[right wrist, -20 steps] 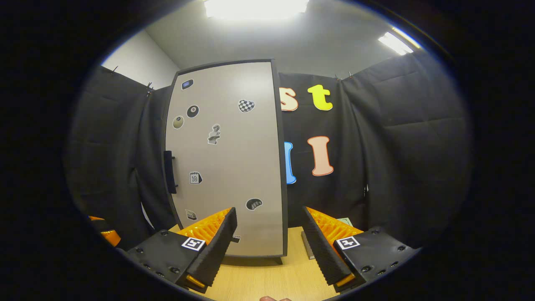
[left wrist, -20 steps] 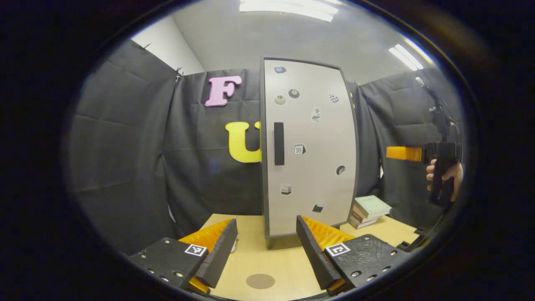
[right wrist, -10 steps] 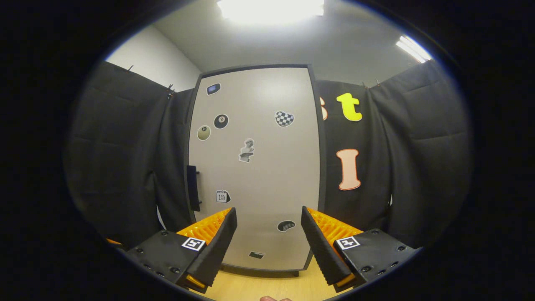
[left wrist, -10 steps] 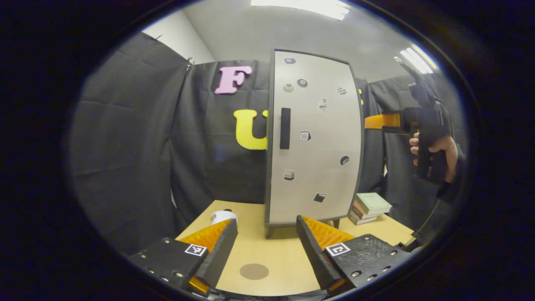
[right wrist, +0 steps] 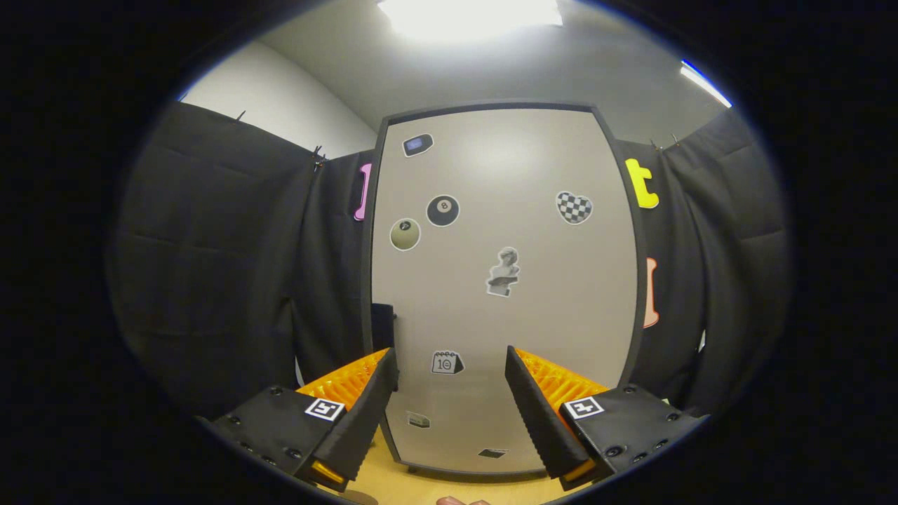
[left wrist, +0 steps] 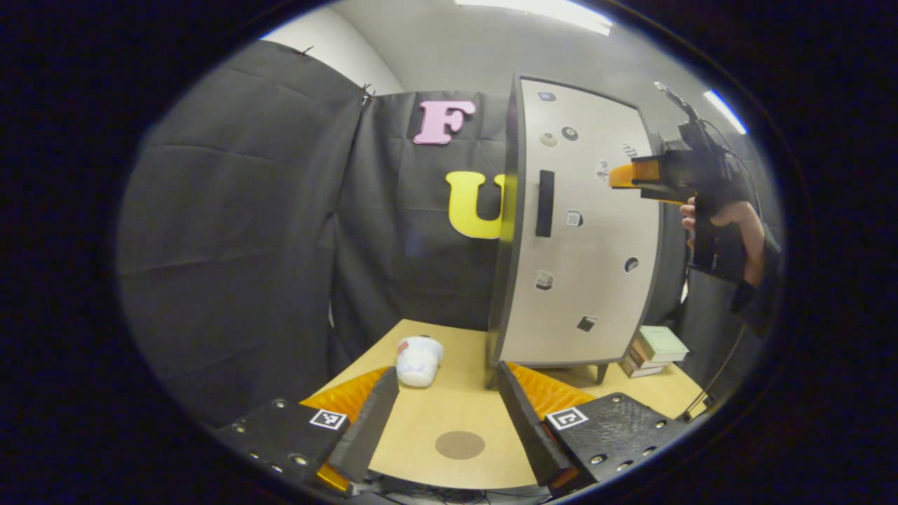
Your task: Open the cabinet door with the right hand, grasp the bottle in the cabinet with the left hand and place it on the coaster, then close the cabinet door with the right hand.
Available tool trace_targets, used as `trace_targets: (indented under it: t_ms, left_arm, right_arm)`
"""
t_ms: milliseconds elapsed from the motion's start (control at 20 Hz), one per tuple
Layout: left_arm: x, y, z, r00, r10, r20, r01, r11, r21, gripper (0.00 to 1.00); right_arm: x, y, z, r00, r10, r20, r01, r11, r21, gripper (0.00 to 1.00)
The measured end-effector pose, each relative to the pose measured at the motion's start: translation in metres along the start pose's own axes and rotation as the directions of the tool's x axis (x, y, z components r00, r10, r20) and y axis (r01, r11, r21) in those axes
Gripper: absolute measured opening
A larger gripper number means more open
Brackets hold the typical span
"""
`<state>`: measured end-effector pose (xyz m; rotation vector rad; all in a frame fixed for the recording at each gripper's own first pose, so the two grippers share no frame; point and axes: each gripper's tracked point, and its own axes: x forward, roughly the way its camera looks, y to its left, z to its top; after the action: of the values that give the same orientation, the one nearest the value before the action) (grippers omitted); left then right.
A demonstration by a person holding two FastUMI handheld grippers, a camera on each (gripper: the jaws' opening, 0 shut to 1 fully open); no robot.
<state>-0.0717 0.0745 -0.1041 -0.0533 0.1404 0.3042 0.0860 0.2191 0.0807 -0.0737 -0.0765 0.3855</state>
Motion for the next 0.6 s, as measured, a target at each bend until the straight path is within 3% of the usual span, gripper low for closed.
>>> trace_targets:
  t_ms: [300,600]
  left_arm:
    - [-0.003,0.031,-0.007,0.998,0.053,-0.015,-0.053,0.998,-0.028,0.88]
    - [0.006,0.052,-0.018,0.995,0.088,-0.045,-0.089,0.996,-0.018,0.86]
  right_arm:
    - [0.042,0.04,-0.018,0.997,0.046,-0.057,-0.042,0.996,0.078,0.98]
    - [0.076,0.049,-0.025,0.998,0.02,-0.058,-0.017,0.998,0.053,0.98]
